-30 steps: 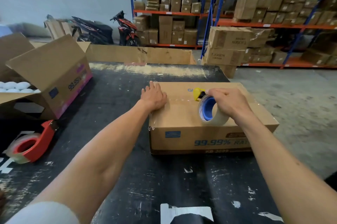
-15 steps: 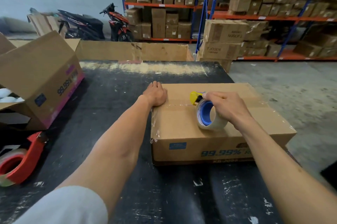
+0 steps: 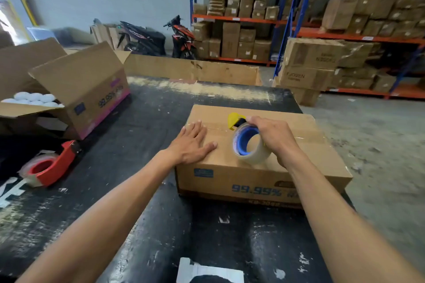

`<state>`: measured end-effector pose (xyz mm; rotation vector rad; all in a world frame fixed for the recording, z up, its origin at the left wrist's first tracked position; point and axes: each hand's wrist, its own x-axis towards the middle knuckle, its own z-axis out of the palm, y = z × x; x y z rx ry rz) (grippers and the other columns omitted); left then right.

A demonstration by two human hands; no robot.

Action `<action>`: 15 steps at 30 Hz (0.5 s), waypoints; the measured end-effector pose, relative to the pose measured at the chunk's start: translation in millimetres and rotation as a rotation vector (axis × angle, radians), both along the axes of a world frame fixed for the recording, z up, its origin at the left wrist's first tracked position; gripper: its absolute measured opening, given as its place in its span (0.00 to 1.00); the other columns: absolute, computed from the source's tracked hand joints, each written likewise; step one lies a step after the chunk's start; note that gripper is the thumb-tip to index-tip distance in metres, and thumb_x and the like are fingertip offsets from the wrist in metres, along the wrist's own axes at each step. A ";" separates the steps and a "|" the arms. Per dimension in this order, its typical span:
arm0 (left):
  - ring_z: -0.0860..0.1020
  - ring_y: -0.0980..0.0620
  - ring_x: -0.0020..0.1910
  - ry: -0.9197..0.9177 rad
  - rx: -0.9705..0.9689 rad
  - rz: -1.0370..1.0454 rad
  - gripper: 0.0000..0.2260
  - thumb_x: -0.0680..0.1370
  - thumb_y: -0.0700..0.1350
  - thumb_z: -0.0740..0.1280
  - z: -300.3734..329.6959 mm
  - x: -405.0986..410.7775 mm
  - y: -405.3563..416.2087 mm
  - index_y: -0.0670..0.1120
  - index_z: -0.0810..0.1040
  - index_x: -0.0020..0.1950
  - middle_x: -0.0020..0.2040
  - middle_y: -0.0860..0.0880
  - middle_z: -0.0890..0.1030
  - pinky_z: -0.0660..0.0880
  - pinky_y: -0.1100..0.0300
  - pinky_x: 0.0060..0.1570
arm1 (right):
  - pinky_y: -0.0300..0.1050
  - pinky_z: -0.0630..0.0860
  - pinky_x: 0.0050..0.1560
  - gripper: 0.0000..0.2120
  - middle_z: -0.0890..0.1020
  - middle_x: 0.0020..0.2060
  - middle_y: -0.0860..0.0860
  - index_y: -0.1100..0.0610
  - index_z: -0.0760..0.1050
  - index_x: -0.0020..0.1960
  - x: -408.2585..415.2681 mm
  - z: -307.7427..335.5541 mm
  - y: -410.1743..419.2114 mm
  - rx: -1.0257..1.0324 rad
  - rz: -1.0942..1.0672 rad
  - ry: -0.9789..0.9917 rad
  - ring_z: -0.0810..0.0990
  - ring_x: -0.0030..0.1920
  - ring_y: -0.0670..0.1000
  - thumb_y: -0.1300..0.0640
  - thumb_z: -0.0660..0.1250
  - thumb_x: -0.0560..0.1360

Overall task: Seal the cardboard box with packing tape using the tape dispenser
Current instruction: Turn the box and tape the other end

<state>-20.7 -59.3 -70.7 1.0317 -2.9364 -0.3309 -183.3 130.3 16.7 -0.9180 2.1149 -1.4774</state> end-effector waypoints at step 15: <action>0.53 0.42 0.79 -0.037 -0.170 0.186 0.39 0.79 0.69 0.43 15.6 12.8 -20.2 0.43 0.58 0.79 0.80 0.40 0.56 0.48 0.46 0.77 | 0.50 0.77 0.53 0.21 0.88 0.49 0.50 0.56 0.85 0.58 24.2 -57.9 50.4 0.143 0.409 -0.247 0.85 0.49 0.51 0.42 0.62 0.82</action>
